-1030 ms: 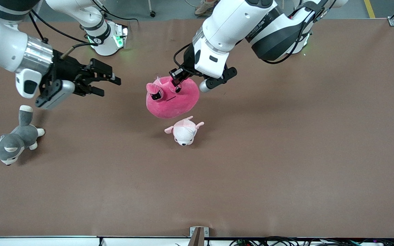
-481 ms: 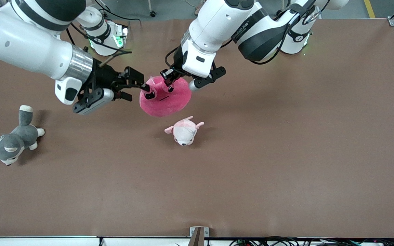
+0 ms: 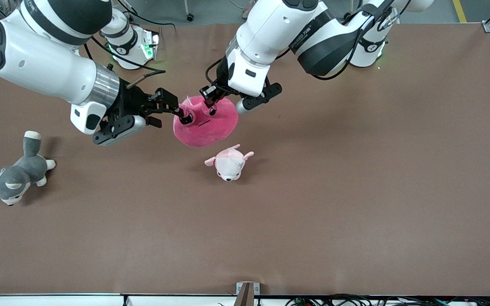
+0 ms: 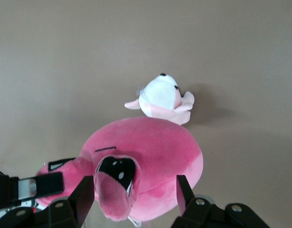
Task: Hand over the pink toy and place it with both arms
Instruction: 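Grasp the pink toy's other ear with the right gripper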
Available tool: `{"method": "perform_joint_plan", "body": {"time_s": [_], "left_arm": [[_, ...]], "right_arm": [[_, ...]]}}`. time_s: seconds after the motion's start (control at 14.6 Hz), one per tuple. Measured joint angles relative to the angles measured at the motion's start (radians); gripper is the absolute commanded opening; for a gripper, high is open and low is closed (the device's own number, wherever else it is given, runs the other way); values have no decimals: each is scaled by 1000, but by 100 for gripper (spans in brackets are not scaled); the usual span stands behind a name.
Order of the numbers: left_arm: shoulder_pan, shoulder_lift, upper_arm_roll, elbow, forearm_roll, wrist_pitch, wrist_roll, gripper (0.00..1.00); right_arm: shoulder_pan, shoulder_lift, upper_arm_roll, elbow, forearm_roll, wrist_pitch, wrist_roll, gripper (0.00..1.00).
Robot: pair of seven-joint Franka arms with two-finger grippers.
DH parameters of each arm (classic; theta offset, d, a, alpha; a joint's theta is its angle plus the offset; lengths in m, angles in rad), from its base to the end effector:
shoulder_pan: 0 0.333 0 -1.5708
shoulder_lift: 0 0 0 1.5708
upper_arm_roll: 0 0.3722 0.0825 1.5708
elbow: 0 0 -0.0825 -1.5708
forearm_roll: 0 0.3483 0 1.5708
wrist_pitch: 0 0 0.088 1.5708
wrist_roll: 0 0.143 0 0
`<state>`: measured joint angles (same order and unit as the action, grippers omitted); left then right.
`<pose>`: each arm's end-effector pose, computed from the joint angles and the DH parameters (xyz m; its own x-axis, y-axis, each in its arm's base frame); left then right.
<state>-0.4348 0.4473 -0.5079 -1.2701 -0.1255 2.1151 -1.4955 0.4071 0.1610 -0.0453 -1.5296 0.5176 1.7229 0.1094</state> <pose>0.4822 -0.5313 0.5988 0.7808 0.5485 -0.2990 0.6234 -0.6532 0.4297 0.5297 0.2707 0.6036 0.9809 0.1904 -0.0397 0.1479 -0.8628 -0.4835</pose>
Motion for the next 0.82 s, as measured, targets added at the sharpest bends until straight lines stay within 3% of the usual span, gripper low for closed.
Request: {"method": "perform_joint_plan", "body": {"time_s": [0.62, 0.82], "left_arm": [[0, 1, 2, 0, 0, -1, 0, 0], [0, 2, 7, 0, 0, -1, 0, 0]], "right_arm": [[52, 5, 2, 0, -5, -24, 1, 74], [55, 17, 1, -1, -29, -24, 1, 62]]}}
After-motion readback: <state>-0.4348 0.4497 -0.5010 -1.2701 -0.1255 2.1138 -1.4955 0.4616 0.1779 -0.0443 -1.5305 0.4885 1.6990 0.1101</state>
